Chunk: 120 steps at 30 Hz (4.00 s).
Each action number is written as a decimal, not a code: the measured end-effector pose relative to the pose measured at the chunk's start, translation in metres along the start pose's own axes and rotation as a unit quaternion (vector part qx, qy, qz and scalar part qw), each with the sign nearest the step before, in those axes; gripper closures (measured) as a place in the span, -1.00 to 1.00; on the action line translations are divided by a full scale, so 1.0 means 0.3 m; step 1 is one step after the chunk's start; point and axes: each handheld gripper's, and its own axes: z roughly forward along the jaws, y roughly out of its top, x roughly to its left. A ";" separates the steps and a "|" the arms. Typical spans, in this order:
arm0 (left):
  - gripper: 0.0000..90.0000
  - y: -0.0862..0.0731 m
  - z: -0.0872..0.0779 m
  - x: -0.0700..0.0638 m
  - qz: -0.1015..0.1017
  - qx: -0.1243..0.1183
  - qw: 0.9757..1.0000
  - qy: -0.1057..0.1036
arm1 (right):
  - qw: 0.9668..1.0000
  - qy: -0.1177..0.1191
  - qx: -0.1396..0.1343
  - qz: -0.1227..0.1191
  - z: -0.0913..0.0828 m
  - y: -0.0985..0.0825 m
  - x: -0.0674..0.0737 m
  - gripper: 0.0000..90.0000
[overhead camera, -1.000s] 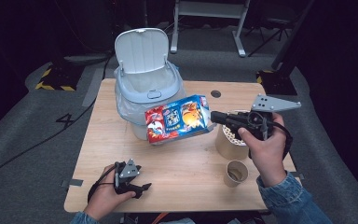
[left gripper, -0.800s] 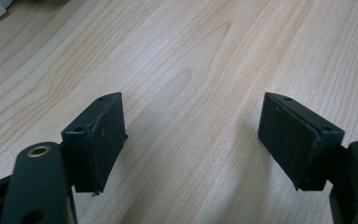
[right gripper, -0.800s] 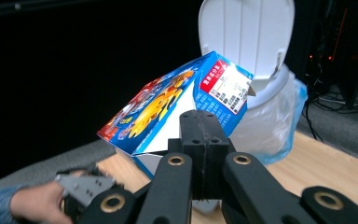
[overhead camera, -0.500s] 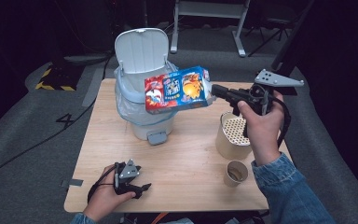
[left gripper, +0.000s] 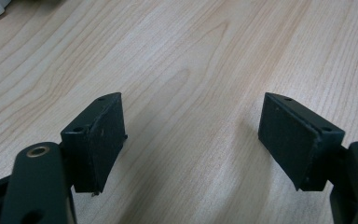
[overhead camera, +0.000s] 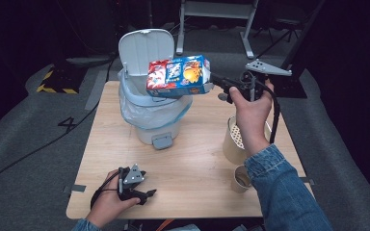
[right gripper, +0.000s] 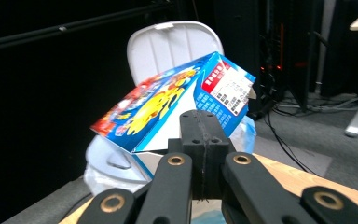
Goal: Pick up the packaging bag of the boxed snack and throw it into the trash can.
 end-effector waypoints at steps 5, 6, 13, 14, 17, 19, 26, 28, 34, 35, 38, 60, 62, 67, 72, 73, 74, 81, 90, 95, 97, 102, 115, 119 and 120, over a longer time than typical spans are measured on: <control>-0.48 0.000 0.000 0.000 0.000 0.000 1.000 0.000 | 1.000 -0.016 0.003 0.014 0.035 -0.008 -0.019 1.00; -0.48 0.000 0.000 0.000 0.000 0.000 1.000 0.000 | 1.000 -0.016 0.003 0.014 0.035 -0.008 -0.019 1.00; -0.48 0.000 0.000 -0.001 0.000 0.000 1.000 0.000 | 0.999 -0.032 0.017 0.007 0.090 -0.011 -0.016 1.00; -0.48 0.000 0.000 -0.001 0.000 0.000 1.000 0.000 | 0.999 -0.035 0.021 0.002 0.099 -0.010 -0.013 1.00; -0.48 0.000 0.000 -0.001 0.000 0.000 1.000 0.000 | 0.999 -0.028 0.031 -0.008 0.136 -0.008 0.003 1.00; -0.48 0.000 0.000 -0.001 0.000 0.000 1.000 0.000 | 0.999 -0.025 0.033 -0.009 0.144 -0.007 0.007 1.00; -0.48 0.000 0.000 -0.002 0.003 0.000 1.000 -0.004 | 1.000 -0.009 0.028 -0.007 0.189 -0.008 0.041 0.65; -0.48 0.000 0.000 -0.002 0.003 0.000 1.000 -0.004 | 1.000 -0.020 0.015 -0.011 0.193 -0.006 0.052 0.28; -0.48 0.000 0.000 -0.002 0.003 0.000 1.000 -0.004 | 0.999 -0.032 0.000 -0.011 0.171 -0.002 0.053 -0.01; -0.48 0.000 0.000 -0.002 0.003 -0.001 1.000 -0.003 | 0.999 -0.033 0.004 -0.010 0.165 -0.005 0.050 -0.05; -0.48 -0.001 0.000 -0.003 0.002 -0.001 1.000 -0.003 | 0.999 -0.033 0.017 -0.018 0.147 -0.019 0.043 -0.09; -0.48 0.000 0.000 -0.002 0.002 -0.001 1.000 -0.004 | 0.995 -0.018 0.016 -0.093 0.141 0.022 0.073 1.00; -0.48 0.000 0.000 -0.002 0.003 -0.001 1.000 -0.003 | 0.995 -0.016 0.016 -0.099 0.153 0.026 0.083 1.00; -0.48 0.000 0.000 -0.003 0.003 -0.001 1.000 -0.004 | 0.995 -0.004 0.016 -0.103 0.209 0.021 0.114 0.79; -0.48 0.000 0.000 -0.002 0.003 -0.001 1.000 -0.004 | 0.994 -0.010 0.022 -0.104 0.250 0.019 0.120 0.50; -0.48 0.000 0.000 -0.002 0.003 -0.001 1.000 -0.004 | 0.995 -0.006 0.015 -0.099 0.257 0.020 0.121 0.36; -0.48 0.000 0.000 -0.002 0.003 -0.001 1.000 -0.004 | 0.995 -0.011 0.014 -0.101 0.258 0.021 0.123 0.32; -0.48 0.000 0.000 -0.003 0.003 -0.001 1.000 -0.003 | 0.994 -0.008 0.007 -0.109 0.242 0.025 0.129 0.40; -0.48 -0.001 0.000 -0.003 0.003 -0.001 1.000 -0.003 | 0.991 0.006 0.013 -0.134 0.197 0.038 0.164 1.00; -0.48 -0.001 0.000 -0.004 0.003 -0.001 1.000 -0.003 | 0.991 -0.016 -0.012 -0.130 0.184 0.049 0.180 0.80; -0.48 -0.001 0.000 -0.004 0.003 -0.001 1.000 -0.003 | 0.993 -0.014 -0.011 -0.121 0.205 0.047 0.182 0.40; -0.47 -0.002 -0.001 -0.006 0.003 -0.001 1.000 -0.003 | 0.993 -0.032 -0.005 -0.115 0.228 0.022 0.167 0.16; -0.48 -0.002 -0.001 -0.005 0.002 -0.001 1.000 -0.004 | 0.992 -0.035 0.058 -0.102 0.100 -0.020 0.052 -0.04; -0.48 -0.002 -0.001 -0.006 0.001 0.000 1.000 -0.005 | 0.992 -0.036 0.063 -0.104 0.023 -0.026 0.017 -0.08; -0.48 -0.002 -0.001 -0.006 0.001 0.001 1.000 -0.004 | 0.992 -0.036 0.063 -0.101 0.005 -0.027 0.010 -0.09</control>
